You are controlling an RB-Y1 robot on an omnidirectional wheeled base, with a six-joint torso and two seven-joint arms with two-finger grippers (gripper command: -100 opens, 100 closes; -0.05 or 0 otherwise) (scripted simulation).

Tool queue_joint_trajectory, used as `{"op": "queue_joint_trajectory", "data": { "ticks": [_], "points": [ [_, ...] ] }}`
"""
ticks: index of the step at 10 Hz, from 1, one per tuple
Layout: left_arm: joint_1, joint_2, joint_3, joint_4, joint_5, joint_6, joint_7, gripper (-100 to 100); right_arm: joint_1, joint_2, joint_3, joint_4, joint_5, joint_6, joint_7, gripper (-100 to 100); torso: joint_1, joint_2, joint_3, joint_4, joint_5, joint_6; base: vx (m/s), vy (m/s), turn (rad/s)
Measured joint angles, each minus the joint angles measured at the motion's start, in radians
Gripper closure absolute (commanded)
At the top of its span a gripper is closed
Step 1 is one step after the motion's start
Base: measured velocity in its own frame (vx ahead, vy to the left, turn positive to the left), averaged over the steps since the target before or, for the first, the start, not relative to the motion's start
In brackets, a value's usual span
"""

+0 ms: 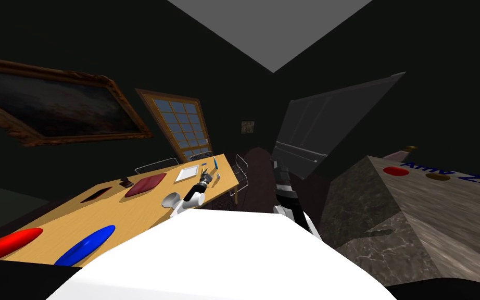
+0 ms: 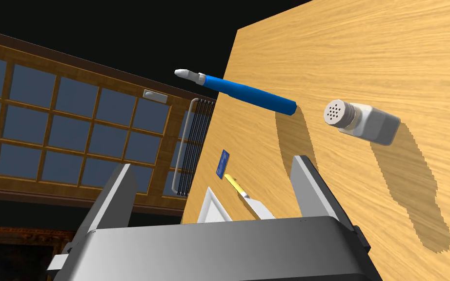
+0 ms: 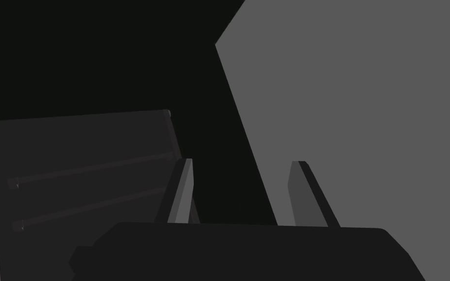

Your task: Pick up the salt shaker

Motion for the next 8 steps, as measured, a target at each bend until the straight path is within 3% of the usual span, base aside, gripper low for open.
{"op": "queue_joint_trajectory", "data": {
  "ticks": [8],
  "points": [
    [-0.108,0.03,0.035,0.199,0.059,0.114,0.095,-100,0.0,0.0,0.0,0.0,0.0,0.0,0.0,0,0.0,0.0,0.0,0.0,0.0,0.0,-0.009,0.019,-0.051]
  ]
}}
